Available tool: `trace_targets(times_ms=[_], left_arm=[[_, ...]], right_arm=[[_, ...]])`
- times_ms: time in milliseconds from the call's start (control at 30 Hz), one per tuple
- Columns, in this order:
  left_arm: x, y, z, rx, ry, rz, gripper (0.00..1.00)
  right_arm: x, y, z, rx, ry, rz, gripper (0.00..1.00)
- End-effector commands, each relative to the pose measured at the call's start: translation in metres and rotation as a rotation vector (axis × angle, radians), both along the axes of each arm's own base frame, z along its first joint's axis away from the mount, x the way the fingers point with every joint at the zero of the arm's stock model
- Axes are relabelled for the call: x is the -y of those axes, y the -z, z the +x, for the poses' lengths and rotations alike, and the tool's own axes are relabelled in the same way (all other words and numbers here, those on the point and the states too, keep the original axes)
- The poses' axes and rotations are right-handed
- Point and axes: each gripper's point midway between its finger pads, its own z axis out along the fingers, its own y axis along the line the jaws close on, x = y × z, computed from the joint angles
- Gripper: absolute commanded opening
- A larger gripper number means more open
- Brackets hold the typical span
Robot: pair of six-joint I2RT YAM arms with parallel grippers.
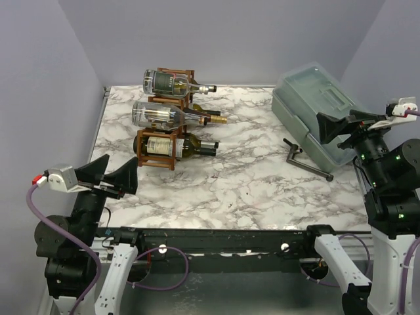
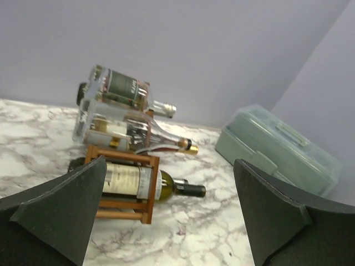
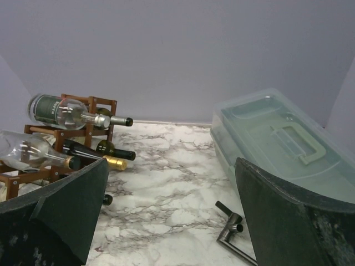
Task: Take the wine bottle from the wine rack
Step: Pick up the wine bottle from the wine rack.
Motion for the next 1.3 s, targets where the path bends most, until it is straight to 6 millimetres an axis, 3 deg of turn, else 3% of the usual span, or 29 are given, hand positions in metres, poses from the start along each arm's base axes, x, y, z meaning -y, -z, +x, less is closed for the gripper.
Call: trace_targets(times_ms=[0, 100, 367, 500, 667, 1067, 1267], left_arm=[[0.029, 0.033, 0.000, -0.136, 0.164, -0.042, 0.99], [0.038, 0.044, 0.001, -0.175, 0.218, -0.077, 0.99], [0.059, 0.075, 0.005, -0.279, 0.338, -0.112, 0.99], [0.065, 0.081, 0.009, -0.314, 0.374, -0.104, 0.99], [0.075, 0.084, 0.017, -0.385, 0.432, -0.131, 0.99], [0.080, 0.085, 0.036, -0.420, 0.428, -0.289, 0.99], [0.100, 0.081, 0.046, -0.460, 0.452, -0.287, 0.99]], right_arm=[[0.002, 0.029, 0.002, -0.105, 0.012, 0.003, 1.00], [-0.007, 0.039, 0.004, -0.125, -0.046, -0.031, 1.00], [-0.056, 0.071, 0.004, -0.180, -0.393, -0.188, 1.00], [-0.072, 0.096, 0.004, -0.214, -0.549, -0.265, 1.00], [-0.099, 0.124, -0.017, -0.198, -0.831, -0.339, 1.00], [-0.107, 0.169, -0.005, -0.258, -0.921, -0.297, 1.00], [-0.106, 0.196, 0.009, -0.290, -0.908, -0.278, 1.00]])
